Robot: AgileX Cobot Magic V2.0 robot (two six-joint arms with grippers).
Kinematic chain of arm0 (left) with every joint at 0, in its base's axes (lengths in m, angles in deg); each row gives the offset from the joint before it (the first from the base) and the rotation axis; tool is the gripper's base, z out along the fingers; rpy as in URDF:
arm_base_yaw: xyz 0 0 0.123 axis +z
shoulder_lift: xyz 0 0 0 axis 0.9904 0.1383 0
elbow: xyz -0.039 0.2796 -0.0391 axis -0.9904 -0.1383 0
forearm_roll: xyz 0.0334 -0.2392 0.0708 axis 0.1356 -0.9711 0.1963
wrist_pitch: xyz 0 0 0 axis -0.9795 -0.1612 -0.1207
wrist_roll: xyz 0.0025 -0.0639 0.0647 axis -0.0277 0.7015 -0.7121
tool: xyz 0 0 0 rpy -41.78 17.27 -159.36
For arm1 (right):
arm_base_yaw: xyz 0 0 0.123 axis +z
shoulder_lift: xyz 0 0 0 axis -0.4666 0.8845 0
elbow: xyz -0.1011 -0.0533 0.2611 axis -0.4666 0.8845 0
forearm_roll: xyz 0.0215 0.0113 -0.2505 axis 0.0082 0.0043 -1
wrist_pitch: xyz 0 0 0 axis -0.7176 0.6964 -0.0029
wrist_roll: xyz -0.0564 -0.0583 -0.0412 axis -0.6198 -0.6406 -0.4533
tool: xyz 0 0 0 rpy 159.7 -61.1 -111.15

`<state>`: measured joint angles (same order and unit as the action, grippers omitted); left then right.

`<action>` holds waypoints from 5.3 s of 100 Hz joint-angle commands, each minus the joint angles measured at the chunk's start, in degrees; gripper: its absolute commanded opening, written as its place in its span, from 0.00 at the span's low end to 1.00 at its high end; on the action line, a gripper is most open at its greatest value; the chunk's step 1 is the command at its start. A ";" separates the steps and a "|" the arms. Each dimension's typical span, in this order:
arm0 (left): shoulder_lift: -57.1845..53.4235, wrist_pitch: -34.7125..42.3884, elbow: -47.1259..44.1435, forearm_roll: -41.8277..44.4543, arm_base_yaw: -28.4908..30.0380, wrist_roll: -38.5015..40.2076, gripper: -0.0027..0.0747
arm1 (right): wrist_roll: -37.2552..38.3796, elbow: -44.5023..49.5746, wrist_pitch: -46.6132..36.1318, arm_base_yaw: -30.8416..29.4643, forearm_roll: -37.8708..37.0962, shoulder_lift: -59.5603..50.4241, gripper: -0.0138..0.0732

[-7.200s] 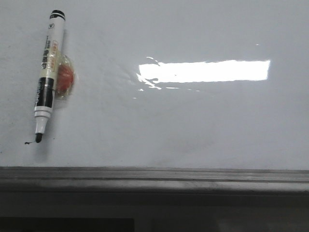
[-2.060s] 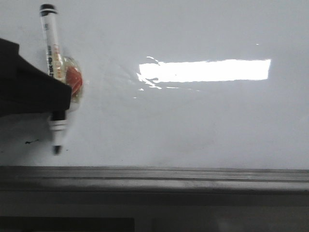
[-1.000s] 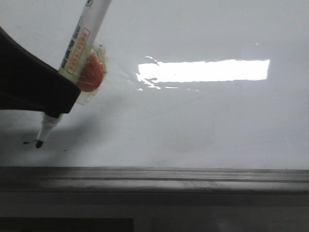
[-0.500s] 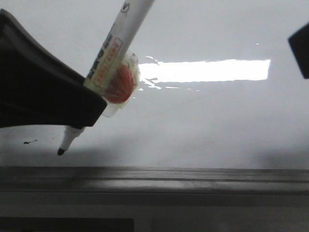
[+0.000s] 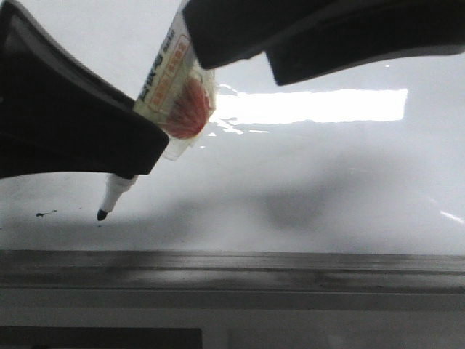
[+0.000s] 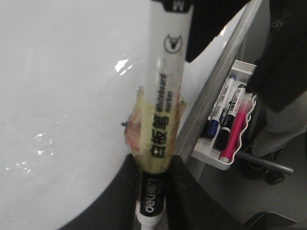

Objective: Write number 6 on whiteboard

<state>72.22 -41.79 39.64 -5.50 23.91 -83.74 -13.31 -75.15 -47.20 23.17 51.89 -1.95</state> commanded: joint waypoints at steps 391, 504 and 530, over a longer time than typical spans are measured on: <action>-3.11 5.09 1.95 -10.13 -0.80 1.95 0.01 | -0.74 -15.20 4.96 -3.08 0.29 7.87 0.58; -0.90 -5.31 1.95 -33.05 20.41 13.68 0.65 | -0.74 -15.20 4.64 -4.09 0.19 7.87 0.64; -9.92 -6.09 1.95 -28.44 20.41 13.63 0.61 | -0.74 -14.00 4.39 -4.09 -0.57 5.39 0.34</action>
<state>66.21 -50.51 39.77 -36.57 44.09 -70.11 -13.44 -88.36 -39.37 19.40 51.28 6.43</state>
